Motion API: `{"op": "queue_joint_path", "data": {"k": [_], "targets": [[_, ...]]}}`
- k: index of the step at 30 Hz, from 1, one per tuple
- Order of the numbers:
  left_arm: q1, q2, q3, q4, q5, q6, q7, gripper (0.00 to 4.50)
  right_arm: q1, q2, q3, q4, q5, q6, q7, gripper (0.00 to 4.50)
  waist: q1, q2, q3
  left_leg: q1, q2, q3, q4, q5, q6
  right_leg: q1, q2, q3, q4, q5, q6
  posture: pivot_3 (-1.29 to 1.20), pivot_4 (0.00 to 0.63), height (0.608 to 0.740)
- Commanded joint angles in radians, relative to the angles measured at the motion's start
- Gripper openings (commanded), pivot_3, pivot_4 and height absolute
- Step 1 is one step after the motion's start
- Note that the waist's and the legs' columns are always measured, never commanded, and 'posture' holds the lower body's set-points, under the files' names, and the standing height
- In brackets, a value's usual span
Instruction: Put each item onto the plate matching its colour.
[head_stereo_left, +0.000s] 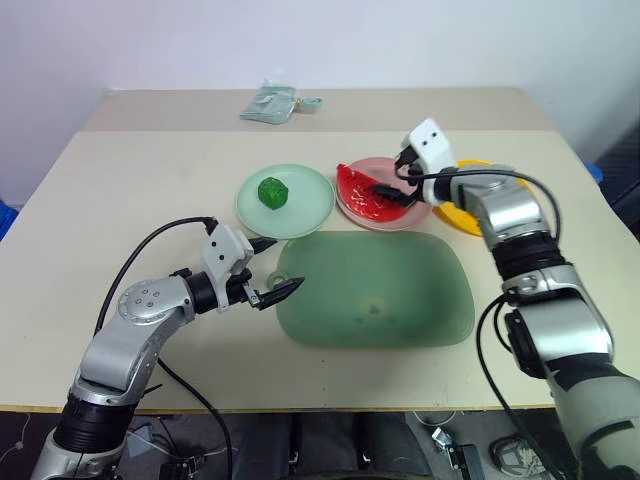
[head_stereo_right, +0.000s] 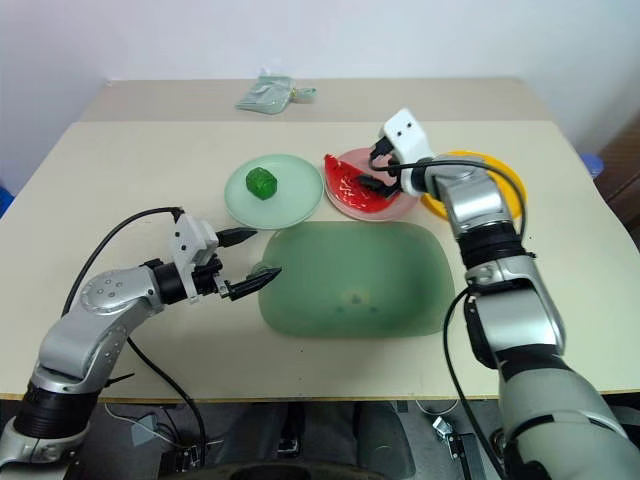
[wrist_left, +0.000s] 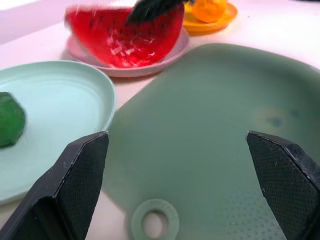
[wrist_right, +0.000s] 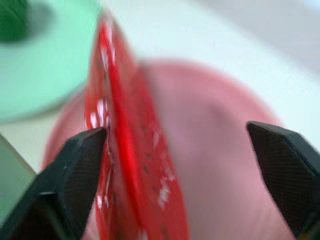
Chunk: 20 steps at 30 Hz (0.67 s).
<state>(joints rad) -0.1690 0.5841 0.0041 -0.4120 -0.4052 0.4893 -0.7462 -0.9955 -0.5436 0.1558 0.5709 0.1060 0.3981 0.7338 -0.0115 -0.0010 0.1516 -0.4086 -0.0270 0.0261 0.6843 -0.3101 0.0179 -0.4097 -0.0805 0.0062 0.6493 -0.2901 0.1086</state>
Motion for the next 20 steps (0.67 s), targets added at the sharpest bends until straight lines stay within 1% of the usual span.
{"op": "queue_joint_path", "data": {"k": [1,5,6,9,12,14,16,20], "targets": [[0.020,0.008,0.087,-0.031,-0.027,-0.006,0.028,4.50,0.089,-0.109,-0.103,-0.226,0.066,-0.017,0.095,4.47,0.002,0.000,0.000,0.000,0.000,0.000,0.000,0.000,0.000,0.000,0.000,0.000,0.000,0.000,0.000,0.00,0.150,0.740],[0.085,0.023,0.175,-0.043,-0.033,-0.011,0.056,4.50,0.295,-0.242,-0.236,-0.444,0.158,-0.007,0.193,4.47,0.000,0.000,0.000,0.000,0.000,-0.001,-0.001,0.000,0.000,0.001,-0.001,0.000,-0.001,0.000,0.000,0.00,0.150,0.740],[0.107,0.026,0.203,-0.044,-0.035,-0.013,0.063,4.50,0.359,-0.270,-0.287,-0.487,0.198,0.006,0.219,4.47,0.000,0.000,0.000,0.000,0.000,0.000,-0.001,0.000,0.001,0.001,-0.001,0.000,-0.001,0.000,0.000,0.00,0.150,0.740],[0.183,0.030,0.278,-0.048,-0.041,-0.026,0.071,4.50,0.542,-0.330,-0.434,-0.579,0.301,0.072,0.278,4.47,-0.002,0.000,0.000,0.001,0.001,0.000,-0.001,-0.001,0.001,0.002,-0.001,0.000,-0.001,0.000,0.000,0.00,0.150,0.740],[0.262,0.027,0.333,-0.064,-0.051,-0.031,0.071,4.50,0.703,-0.364,-0.549,-0.635,0.359,0.128,0.293,4.47,-0.001,0.000,0.000,0.002,0.001,0.000,-0.001,-0.001,0.001,0.003,-0.001,0.000,-0.001,0.000,0.000,0.00,0.150,0.740],[0.297,0.024,0.355,-0.064,-0.056,-0.035,0.076,4.50,0.778,-0.371,-0.587,-0.651,0.377,0.152,0.294,4.47,-0.001,0.000,0.000,0.002,0.001,0.000,-0.001,-0.002,0.003,0.003,-0.001,0.000,-0.001,0.000,0.000,0.00,0.150,0.740],[0.317,0.019,0.366,-0.065,-0.061,-0.037,0.082,4.50,0.823,-0.371,-0.597,-0.652,0.378,0.152,0.295,4.47,-0.001,0.000,0.000,0.003,0.002,0.000,-0.001,-0.003,0.005,0.004,-0.002,0.000,-0.001,0.000,0.000,0.00,0.150,0.740],[0.336,0.008,0.372,-0.073,-0.064,-0.041,0.092,4.50,0.820,-0.353,-0.564,-0.625,0.357,0.127,0.273,4.47,-0.001,0.001,0.000,0.004,0.002,0.000,-0.001,-0.004,0.005,0.005,-0.002,0.000,-0.001,0.000,0.000,0.00,0.150,0.740]]}}
